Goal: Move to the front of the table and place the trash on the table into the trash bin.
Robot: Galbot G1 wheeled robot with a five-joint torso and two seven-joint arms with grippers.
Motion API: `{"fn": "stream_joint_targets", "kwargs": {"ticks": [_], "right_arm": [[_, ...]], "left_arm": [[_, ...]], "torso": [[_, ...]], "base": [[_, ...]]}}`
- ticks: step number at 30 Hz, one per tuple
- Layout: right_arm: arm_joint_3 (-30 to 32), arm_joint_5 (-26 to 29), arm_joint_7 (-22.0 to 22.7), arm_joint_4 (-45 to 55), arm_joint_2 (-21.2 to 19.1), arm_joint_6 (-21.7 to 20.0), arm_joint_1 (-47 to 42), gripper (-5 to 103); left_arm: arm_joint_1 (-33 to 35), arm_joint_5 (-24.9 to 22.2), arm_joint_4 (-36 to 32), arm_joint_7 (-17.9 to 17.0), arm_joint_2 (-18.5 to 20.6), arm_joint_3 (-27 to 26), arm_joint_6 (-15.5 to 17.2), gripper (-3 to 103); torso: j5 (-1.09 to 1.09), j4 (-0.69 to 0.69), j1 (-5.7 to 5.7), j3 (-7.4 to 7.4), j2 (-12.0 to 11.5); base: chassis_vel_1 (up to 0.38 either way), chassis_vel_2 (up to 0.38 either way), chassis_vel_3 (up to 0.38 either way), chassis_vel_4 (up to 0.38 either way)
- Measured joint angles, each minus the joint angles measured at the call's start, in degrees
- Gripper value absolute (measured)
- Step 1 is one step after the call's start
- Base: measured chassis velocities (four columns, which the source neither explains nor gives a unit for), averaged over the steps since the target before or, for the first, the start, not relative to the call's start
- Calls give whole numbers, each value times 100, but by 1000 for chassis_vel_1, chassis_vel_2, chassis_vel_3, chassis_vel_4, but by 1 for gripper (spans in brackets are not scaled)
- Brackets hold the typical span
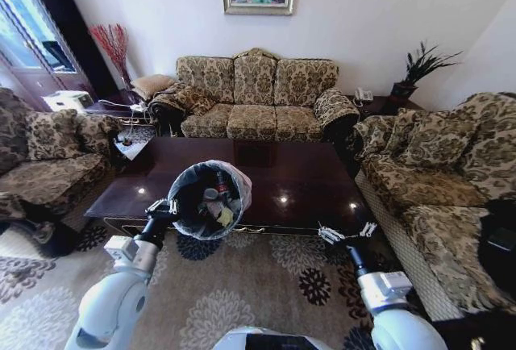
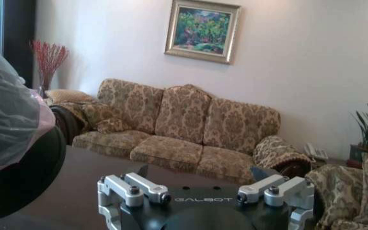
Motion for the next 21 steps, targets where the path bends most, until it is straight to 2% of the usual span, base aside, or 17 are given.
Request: {"fn": "stream_joint_targets", "kwargs": {"ticks": [21], "right_arm": [[-44, -193, -83, 8, 25, 118, -40, 100]], "left_arm": [[71, 17, -45, -68, 5, -27, -82, 1]], "torso": [[-2, 0, 0, 0, 1]], "base": [[230, 222, -231, -224]]}}
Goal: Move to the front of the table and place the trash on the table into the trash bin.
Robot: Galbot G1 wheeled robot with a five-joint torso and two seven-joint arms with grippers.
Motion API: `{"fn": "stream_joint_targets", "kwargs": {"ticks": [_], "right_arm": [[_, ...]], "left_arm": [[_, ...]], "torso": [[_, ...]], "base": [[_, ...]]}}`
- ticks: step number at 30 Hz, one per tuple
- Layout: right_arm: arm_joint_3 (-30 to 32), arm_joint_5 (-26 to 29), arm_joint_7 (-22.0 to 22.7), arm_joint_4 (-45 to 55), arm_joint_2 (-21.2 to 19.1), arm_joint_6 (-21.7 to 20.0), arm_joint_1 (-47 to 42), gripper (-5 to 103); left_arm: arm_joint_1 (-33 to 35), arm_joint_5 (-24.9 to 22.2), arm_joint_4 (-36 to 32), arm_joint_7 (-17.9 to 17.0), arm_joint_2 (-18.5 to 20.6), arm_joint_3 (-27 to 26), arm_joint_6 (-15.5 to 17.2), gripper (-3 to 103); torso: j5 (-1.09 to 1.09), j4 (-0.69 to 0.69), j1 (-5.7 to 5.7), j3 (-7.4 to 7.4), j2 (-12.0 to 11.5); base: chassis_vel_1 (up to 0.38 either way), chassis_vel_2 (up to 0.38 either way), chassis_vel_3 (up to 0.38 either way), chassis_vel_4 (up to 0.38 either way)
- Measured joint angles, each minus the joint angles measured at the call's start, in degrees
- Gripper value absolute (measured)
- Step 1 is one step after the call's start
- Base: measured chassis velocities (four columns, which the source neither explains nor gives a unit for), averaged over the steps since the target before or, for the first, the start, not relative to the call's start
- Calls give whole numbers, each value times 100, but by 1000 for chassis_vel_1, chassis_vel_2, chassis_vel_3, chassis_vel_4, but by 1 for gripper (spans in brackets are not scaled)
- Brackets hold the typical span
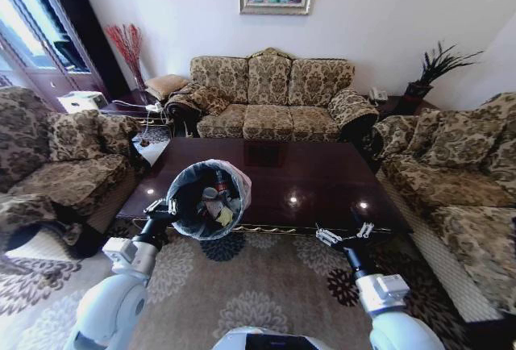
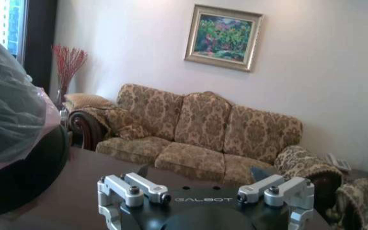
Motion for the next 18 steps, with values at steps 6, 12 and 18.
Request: {"fn": "stream_joint_targets", "kwargs": {"ticks": [6, 12, 18], "right_arm": [[9, 10, 0, 12, -2, 5, -1, 100], [1, 10, 0, -2, 29, 109, 2, 100], [0, 25, 38, -39, 58, 250, -1, 100]], "left_arm": [[9, -11, -19, -10, -4, -1, -3, 1], [45, -10, -50, -24, -23, 23, -17, 1], [83, -6, -80, -49, -33, 25, -16, 1]], "torso": [[1, 1, 1, 0, 0], [1, 2, 0, 0, 0], [-2, 0, -12, -10, -22]], "base": [[277, 250, -285, -256], [288, 315, -282, -302], [218, 233, -220, -225]]}}
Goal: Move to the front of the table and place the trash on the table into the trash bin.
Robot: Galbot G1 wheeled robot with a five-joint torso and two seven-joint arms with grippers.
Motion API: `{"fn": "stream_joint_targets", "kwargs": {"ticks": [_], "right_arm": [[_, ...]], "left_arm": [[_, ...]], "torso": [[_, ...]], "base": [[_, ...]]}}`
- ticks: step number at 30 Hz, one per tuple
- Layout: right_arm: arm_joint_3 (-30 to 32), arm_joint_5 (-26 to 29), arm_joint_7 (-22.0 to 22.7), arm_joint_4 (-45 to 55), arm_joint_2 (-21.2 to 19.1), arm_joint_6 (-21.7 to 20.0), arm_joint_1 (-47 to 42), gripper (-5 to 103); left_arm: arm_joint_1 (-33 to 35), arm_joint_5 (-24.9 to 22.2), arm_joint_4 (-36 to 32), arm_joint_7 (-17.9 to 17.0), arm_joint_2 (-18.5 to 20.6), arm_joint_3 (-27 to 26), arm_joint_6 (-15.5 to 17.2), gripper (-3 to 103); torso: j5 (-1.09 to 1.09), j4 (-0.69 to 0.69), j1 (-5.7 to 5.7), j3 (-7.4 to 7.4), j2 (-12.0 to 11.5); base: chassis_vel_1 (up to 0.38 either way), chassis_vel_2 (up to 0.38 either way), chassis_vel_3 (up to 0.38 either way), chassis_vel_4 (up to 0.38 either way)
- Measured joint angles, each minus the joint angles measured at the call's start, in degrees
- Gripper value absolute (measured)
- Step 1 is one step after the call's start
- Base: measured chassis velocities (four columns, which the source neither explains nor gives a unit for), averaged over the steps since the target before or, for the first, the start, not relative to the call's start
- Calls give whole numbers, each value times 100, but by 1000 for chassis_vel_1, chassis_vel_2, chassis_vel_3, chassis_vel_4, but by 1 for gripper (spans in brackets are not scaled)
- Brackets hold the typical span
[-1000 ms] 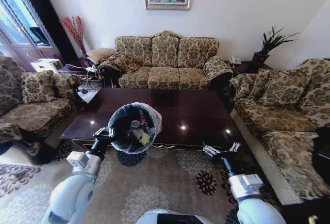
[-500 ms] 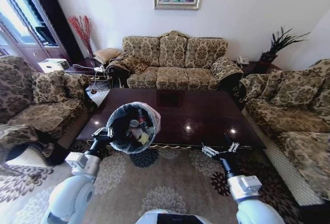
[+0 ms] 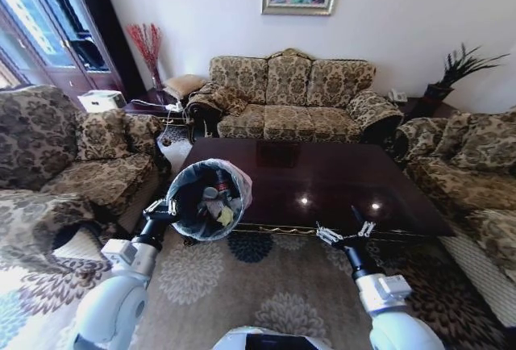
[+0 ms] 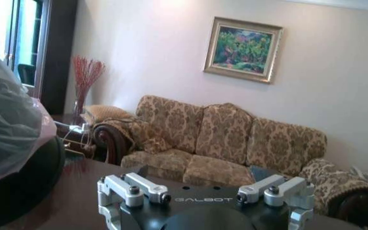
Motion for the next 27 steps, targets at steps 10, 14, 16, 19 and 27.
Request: {"fn": "stream_joint_targets", "kwargs": {"ticks": [10, 14, 16, 19, 27], "right_arm": [[68, 40, 49, -23, 22, 86, 4, 100], [97, 46, 52, -68, 46, 144, 11, 100], [124, 58, 50, -94, 67, 174, 12, 100], [147, 64, 34, -140, 105, 222, 18, 100], [141, 63, -99, -287, 265, 304, 88, 100]], "left_arm": [[130, -15, -128, 17, -8, -161, 116, 1], [346, -62, -283, 71, 7, -412, 234, 1], [510, -145, -363, 156, 18, -656, 257, 1], [675, -214, -374, 250, 19, -906, 220, 1], [832, -275, -124, 481, 93, -1119, 227, 1]], "torso": [[7, 0, -141, -170, -313], [5, -1, -206, -248, -459], [2, 1, -243, -289, -534], [1, 3, -282, -334, -614], [2, 1, -405, -483, -893]], "base": [[-4, -3, -9, -10], [-58, -9, 19, 10], [0, 0, 0, 0], [0, 0, 0, 0], [0, 0, 0, 0]]}}
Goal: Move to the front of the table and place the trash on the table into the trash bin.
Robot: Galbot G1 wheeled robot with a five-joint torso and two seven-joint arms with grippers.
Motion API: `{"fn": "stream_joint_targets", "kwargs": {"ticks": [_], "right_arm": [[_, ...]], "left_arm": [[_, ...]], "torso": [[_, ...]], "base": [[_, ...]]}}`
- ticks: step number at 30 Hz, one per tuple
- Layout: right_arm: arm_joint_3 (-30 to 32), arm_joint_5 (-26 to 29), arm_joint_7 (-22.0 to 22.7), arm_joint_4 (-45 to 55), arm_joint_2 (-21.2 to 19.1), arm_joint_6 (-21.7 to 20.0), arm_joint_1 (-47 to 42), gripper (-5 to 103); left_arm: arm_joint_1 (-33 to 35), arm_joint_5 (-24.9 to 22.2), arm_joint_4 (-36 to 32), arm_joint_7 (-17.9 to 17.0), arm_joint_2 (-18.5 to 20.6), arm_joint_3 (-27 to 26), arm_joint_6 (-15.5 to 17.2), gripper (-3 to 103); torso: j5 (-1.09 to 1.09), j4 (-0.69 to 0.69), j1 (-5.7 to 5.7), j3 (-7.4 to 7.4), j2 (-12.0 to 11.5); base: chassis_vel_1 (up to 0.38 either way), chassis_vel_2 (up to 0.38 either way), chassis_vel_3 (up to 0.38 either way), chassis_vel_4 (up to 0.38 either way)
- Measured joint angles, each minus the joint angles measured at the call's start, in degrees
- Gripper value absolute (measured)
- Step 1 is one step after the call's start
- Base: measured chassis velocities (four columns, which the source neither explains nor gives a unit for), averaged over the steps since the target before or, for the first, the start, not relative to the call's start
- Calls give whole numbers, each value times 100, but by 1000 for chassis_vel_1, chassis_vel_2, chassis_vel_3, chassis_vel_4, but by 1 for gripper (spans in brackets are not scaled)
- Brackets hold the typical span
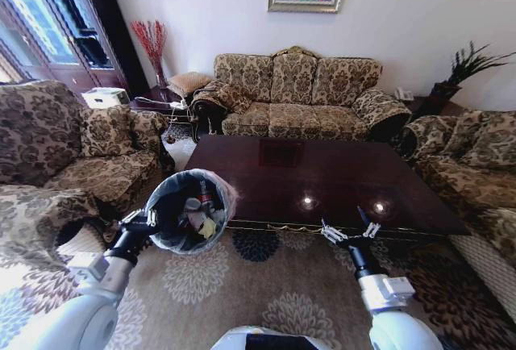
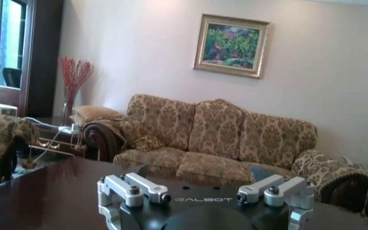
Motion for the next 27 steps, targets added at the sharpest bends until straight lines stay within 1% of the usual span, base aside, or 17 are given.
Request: {"fn": "stream_joint_targets", "kwargs": {"ticks": [3, 4, 8, 9, 13, 14, 17, 25, 27], "right_arm": [[61, -21, -207, -74, 177, 207, 46, 100], [61, -21, -207, -74, 177, 207, 46, 100], [284, 31, -281, -144, 389, 327, 55, 100], [284, 31, -281, -144, 389, 327, 55, 100], [686, 329, -303, -535, 306, 344, 261, 100], [686, 329, -303, -535, 306, 344, 261, 100], [1042, 601, -400, -911, 222, 414, 296, 100], [1438, 815, -591, -1128, 209, 654, 115, 100], [1632, 919, -654, -1101, 206, 818, -92, 100]], "left_arm": [[-153, 11, 172, 23, 47, 174, 152, 1], [-153, 11, 172, 23, 47, 174, 152, 1], [-358, 30, 429, 10, 74, 377, 240, 1], [-358, 30, 429, 10, 74, 377, 240, 1], [-669, 43, 735, -31, 169, 527, 363, 1], [-669, 43, 735, -31, 169, 527, 363, 1], [-804, 60, 849, -59, 186, 586, 381, 1], [-796, 185, 817, -52, 74, 611, 356, 1], [-657, 246, 669, -24, -14, 588, 276, 1]], "torso": [[-1, 0, -57, -76, -130], [-1, 0, -57, -76, -130], [-1, -1, -122, -154, -269], [-1, -1, -122, -154, -269], [0, 0, -185, -229, -413], [0, 0, -185, -229, -413], [1, 0, -240, -296, -536], [1, 0, -325, -405, -723], [1, -1, -358, -447, -804]], "base": [[0, 0, 0, 0], [0, 0, 0, 0], [0, 0, 0, 0], [0, 0, 0, 0], [0, 0, 0, 0], [0, 0, 0, 0], [0, 0, 0, 0], [0, 0, 0, 0], [0, 0, 0, 0]]}}
